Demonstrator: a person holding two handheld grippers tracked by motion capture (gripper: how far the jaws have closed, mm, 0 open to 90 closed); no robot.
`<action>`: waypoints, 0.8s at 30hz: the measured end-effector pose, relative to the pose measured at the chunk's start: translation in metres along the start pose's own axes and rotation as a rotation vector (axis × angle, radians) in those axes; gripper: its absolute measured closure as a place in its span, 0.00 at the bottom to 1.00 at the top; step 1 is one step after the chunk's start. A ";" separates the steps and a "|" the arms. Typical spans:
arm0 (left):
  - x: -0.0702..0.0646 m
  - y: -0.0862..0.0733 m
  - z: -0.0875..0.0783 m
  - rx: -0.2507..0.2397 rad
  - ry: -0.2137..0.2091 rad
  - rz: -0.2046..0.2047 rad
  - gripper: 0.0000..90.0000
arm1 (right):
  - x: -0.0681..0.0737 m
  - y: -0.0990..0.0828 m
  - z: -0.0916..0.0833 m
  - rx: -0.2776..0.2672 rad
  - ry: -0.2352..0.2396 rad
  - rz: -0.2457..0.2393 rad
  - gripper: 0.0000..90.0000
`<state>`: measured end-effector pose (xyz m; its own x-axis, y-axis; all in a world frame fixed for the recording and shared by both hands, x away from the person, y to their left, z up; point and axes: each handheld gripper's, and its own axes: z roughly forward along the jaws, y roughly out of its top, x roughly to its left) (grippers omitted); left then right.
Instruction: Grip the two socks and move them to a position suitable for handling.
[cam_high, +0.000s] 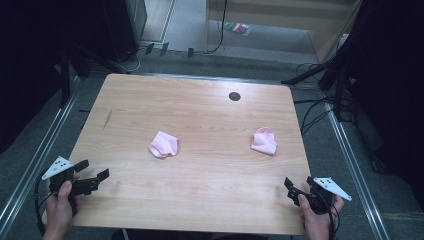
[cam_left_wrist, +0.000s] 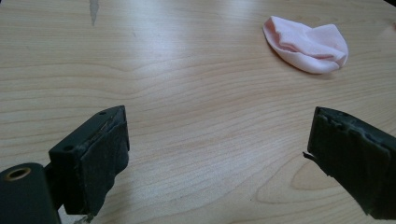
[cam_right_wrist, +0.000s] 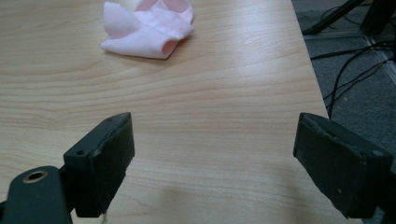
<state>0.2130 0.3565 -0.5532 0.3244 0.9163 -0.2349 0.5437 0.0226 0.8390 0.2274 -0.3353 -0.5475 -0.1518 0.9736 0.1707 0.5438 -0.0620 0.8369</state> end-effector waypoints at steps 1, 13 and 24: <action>0.000 0.000 0.000 -0.001 0.001 -0.001 0.07 | -0.001 0.000 0.000 0.000 0.002 0.007 0.14; 0.000 -0.001 -0.001 -0.008 -0.003 -0.006 0.07 | 0.021 0.018 -0.003 -0.032 -0.005 0.019 0.15; -0.001 0.000 0.000 0.004 -0.011 0.001 0.07 | 0.060 0.057 0.029 -0.033 -0.008 -0.082 0.40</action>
<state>0.2123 0.3558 -0.5532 0.3332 0.9121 -0.2390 0.5461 0.0200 0.8375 0.2732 -0.2741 -0.5043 -0.1883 0.9773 0.0968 0.5021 0.0111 0.8648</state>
